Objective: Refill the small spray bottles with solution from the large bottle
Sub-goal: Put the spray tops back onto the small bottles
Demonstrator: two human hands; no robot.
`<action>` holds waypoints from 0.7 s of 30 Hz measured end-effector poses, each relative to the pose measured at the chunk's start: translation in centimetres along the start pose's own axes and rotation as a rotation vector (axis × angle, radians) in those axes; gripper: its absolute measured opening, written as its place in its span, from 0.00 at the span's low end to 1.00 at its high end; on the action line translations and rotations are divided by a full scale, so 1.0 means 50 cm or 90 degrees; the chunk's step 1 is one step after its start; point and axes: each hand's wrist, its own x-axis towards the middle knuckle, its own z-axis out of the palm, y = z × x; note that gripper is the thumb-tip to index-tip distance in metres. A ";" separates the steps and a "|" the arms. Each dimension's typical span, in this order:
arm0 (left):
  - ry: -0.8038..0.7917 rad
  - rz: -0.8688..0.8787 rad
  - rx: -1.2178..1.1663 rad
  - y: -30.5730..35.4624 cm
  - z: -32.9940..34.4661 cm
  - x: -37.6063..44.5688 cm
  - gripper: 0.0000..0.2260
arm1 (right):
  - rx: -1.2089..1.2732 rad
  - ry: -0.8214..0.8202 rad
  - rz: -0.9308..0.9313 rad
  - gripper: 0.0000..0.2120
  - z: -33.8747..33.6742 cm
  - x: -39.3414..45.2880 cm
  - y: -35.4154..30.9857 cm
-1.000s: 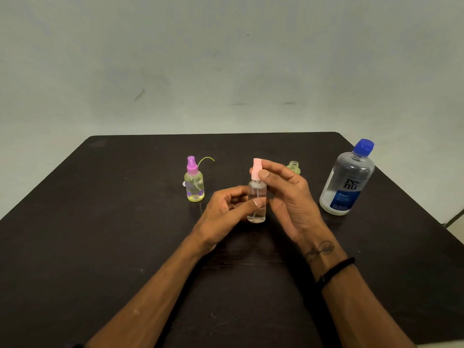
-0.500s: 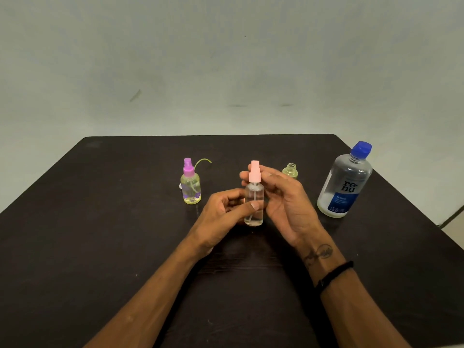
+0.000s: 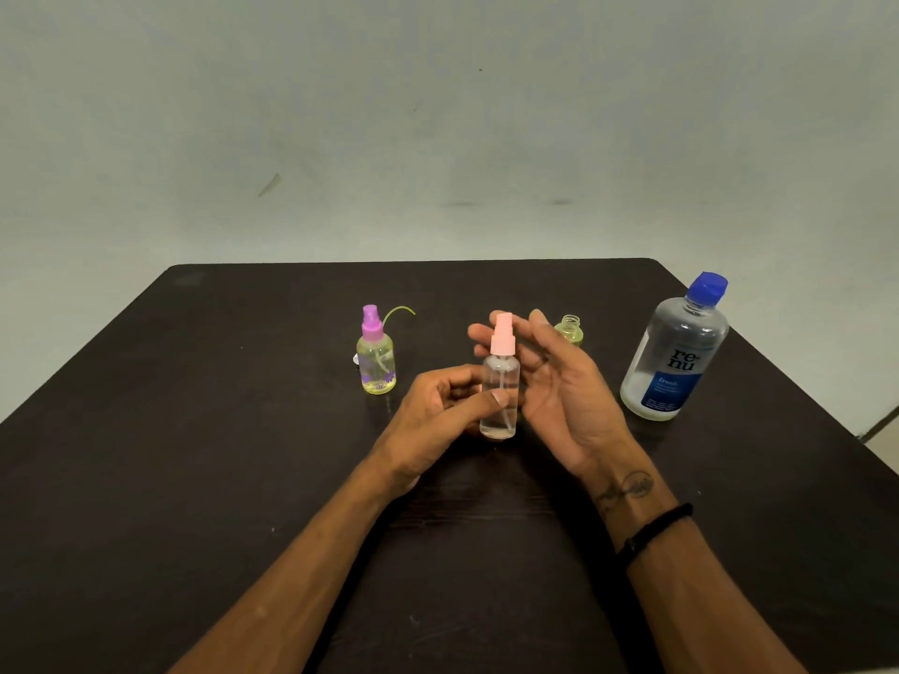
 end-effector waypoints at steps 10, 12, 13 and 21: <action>0.000 -0.003 0.006 0.003 0.000 0.000 0.10 | -0.005 -0.010 -0.016 0.14 -0.003 0.000 0.002; -0.001 -0.005 0.011 0.001 -0.001 0.000 0.10 | 0.001 -0.007 -0.032 0.14 -0.003 0.000 0.002; 0.002 -0.006 0.010 0.001 -0.001 0.001 0.11 | 0.003 -0.005 -0.038 0.15 -0.004 0.000 0.002; -0.003 -0.001 0.003 0.003 0.000 0.000 0.12 | 0.007 -0.043 -0.029 0.21 -0.004 -0.002 0.004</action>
